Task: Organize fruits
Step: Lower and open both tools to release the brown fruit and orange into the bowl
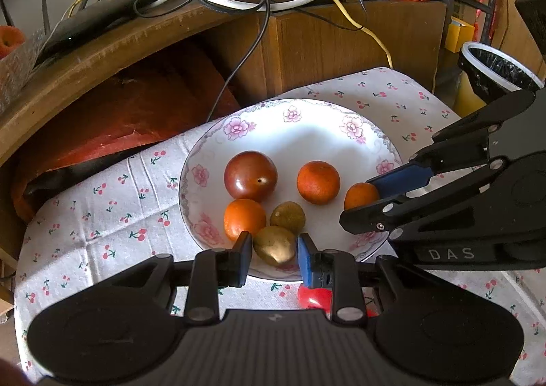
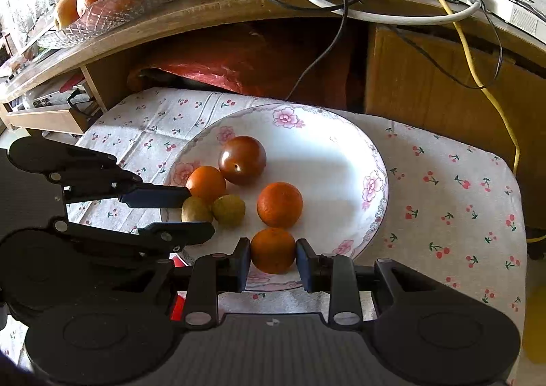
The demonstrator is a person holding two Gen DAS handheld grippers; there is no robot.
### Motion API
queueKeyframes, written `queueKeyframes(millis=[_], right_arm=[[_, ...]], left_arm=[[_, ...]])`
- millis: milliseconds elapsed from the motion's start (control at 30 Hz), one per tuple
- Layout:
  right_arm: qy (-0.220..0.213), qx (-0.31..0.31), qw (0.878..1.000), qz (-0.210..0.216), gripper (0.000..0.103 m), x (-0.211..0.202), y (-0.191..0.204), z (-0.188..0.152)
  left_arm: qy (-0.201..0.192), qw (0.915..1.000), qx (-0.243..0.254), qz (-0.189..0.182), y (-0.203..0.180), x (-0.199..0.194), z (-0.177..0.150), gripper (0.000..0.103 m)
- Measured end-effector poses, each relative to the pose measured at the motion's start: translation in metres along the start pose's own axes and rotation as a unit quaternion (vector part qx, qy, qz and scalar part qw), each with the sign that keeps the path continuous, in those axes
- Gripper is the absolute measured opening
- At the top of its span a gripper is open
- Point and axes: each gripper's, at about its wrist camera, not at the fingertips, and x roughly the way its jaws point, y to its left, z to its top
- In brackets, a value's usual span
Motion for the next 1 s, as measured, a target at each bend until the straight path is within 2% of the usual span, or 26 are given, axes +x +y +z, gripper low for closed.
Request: queueKeyframes(millis=[1000], right_arm=[[-0.015, -0.004, 1.0, -0.013, 0.026, -0.016, 0.003, -0.003]], left_arm=[[-0.008, 0.9999, 0.007, 0.0, -0.007, -0.012, 0.002, 0.037]])
